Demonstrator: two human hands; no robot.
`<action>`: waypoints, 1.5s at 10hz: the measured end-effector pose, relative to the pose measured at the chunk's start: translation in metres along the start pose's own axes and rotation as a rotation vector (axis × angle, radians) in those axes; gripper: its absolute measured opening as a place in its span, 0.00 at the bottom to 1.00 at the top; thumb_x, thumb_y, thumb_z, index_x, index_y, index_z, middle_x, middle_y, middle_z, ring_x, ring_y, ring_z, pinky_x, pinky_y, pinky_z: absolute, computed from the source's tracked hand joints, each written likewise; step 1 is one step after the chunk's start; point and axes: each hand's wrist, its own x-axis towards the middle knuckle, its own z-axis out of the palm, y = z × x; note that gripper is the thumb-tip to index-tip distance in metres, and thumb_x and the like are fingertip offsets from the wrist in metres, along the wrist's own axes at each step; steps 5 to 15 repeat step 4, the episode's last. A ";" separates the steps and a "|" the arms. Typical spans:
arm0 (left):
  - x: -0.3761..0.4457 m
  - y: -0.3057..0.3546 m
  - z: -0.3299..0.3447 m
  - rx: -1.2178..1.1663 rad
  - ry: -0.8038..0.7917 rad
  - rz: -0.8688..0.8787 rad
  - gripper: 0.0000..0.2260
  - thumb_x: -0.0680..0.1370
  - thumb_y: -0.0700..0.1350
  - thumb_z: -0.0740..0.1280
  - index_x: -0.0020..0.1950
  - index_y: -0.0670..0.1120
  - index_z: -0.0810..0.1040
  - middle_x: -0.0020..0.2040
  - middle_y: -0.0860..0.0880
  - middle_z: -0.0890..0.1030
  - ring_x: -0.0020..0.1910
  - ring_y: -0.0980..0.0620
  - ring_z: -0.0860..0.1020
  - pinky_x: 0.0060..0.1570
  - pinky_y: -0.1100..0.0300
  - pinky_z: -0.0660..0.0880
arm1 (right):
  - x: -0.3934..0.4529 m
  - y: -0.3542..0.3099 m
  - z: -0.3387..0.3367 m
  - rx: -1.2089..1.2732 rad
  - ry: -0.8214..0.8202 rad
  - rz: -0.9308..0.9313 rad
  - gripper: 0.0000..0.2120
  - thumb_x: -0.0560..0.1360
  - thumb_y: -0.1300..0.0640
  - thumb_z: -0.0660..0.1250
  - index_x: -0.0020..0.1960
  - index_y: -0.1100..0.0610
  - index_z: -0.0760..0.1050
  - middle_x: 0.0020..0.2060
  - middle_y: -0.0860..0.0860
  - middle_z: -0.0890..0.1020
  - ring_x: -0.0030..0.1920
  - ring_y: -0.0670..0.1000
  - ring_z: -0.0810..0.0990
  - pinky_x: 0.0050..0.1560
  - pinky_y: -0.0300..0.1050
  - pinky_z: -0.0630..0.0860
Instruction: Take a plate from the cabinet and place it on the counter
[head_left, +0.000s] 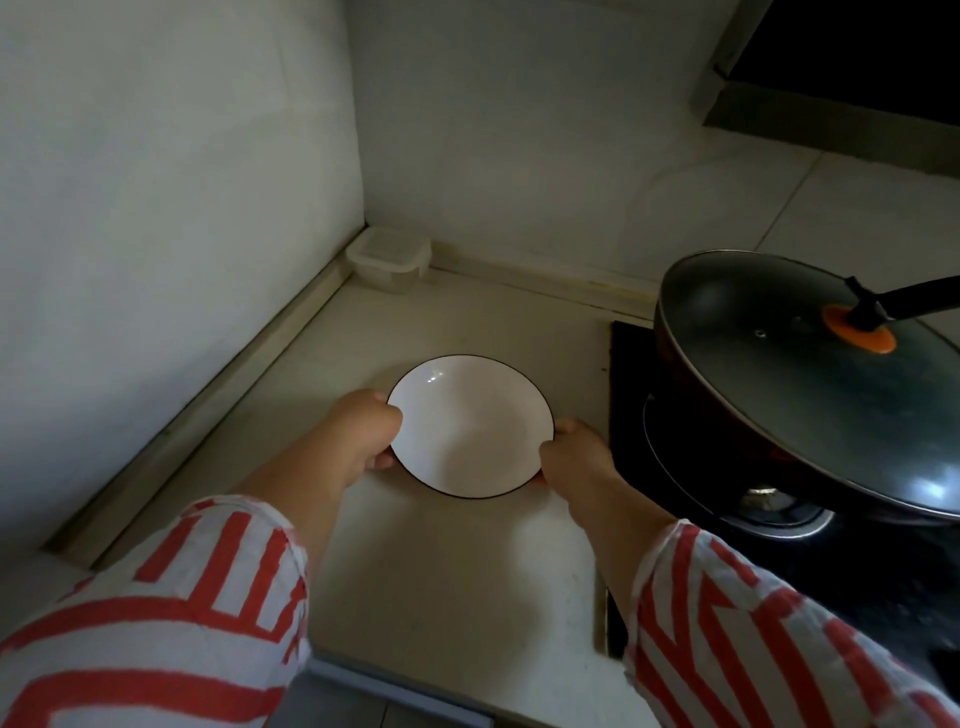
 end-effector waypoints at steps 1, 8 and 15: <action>0.007 -0.002 0.001 -0.020 0.016 -0.002 0.15 0.73 0.35 0.56 0.54 0.45 0.77 0.46 0.44 0.79 0.39 0.47 0.75 0.32 0.59 0.73 | 0.008 0.000 0.003 0.007 -0.006 -0.012 0.15 0.69 0.68 0.55 0.44 0.52 0.74 0.34 0.49 0.78 0.36 0.51 0.79 0.35 0.43 0.80; -0.003 -0.001 -0.003 0.078 0.134 0.023 0.08 0.71 0.36 0.58 0.46 0.41 0.75 0.44 0.41 0.76 0.34 0.44 0.73 0.39 0.55 0.74 | -0.001 0.001 -0.005 -0.075 -0.045 -0.017 0.19 0.74 0.62 0.59 0.65 0.59 0.69 0.46 0.55 0.76 0.46 0.55 0.76 0.54 0.53 0.80; -0.003 -0.001 -0.003 0.078 0.134 0.023 0.08 0.71 0.36 0.58 0.46 0.41 0.75 0.44 0.41 0.76 0.34 0.44 0.73 0.39 0.55 0.74 | -0.001 0.001 -0.005 -0.075 -0.045 -0.017 0.19 0.74 0.62 0.59 0.65 0.59 0.69 0.46 0.55 0.76 0.46 0.55 0.76 0.54 0.53 0.80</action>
